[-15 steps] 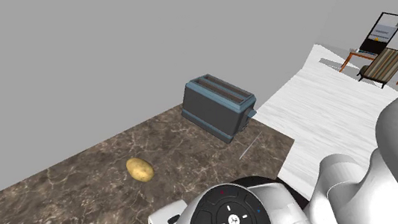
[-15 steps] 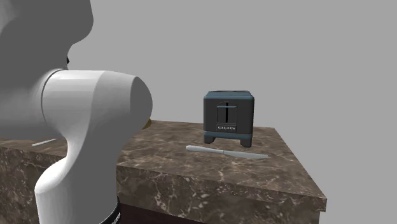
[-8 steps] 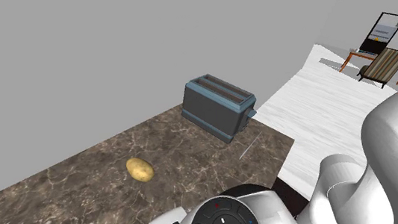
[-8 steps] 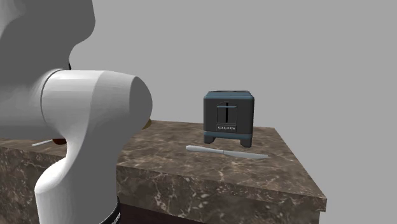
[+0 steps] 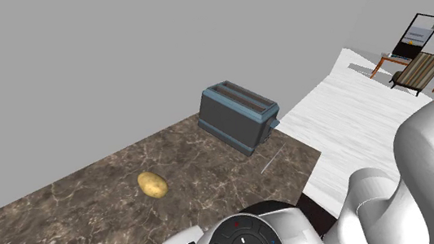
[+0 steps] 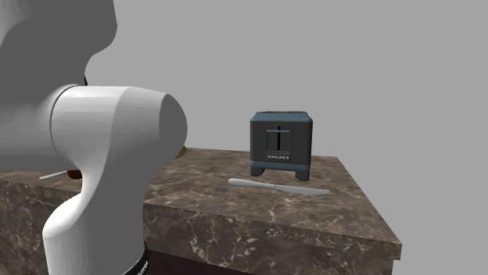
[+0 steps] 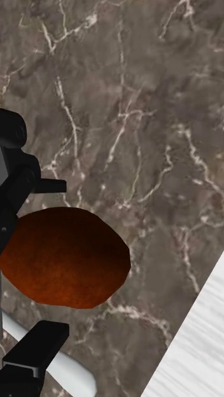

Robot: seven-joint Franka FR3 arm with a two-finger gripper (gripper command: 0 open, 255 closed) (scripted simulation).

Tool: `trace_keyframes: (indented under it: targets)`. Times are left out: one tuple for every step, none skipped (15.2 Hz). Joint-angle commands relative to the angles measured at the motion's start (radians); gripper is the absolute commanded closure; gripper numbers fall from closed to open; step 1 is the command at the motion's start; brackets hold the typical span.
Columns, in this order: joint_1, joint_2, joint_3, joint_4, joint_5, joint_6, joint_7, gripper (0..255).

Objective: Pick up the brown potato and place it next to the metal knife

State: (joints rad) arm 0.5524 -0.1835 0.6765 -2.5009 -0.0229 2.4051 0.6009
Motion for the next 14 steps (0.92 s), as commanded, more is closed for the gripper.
trace_keyframes:
  targets:
    - [0.0, 0.0, 0.0, 0.0, 0.0, 0.0, 0.0, 0]
    - [0.0, 0.0, 0.0, 0.0, 0.0, 0.0, 0.0, 0]
    - [0.01, -0.031, -0.008, 0.011, 0.026, -0.037, -0.019, 0]
    - [0.02, -0.06, -0.017, 0.024, 0.049, -0.074, -0.036, 0]
    - [0.028, -0.087, -0.025, 0.039, 0.067, -0.111, -0.05, 0]
    - [0.035, -0.106, -0.032, 0.051, 0.079, -0.141, -0.059, 0]
    - [0.035, -0.106, -0.033, 0.051, 0.078, -0.141, -0.059, 0]
    - [0.036, -0.106, -0.033, 0.051, 0.079, -0.141, -0.059, 0]
    - [0.036, -0.106, -0.033, 0.051, 0.078, -0.141, -0.059, 0]
    - [0.036, -0.106, -0.033, 0.051, 0.078, -0.141, -0.059, 0]
    - [0.036, -0.106, -0.033, 0.051, 0.078, -0.141, -0.059, 0]
    - [0.036, -0.106, -0.033, 0.051, 0.078, -0.141, -0.059, 0]
    - [0.036, -0.106, -0.033, 0.051, 0.078, -0.141, -0.059, 0]
    - [0.036, -0.106, -0.033, 0.051, 0.078, -0.141, -0.059, 0]
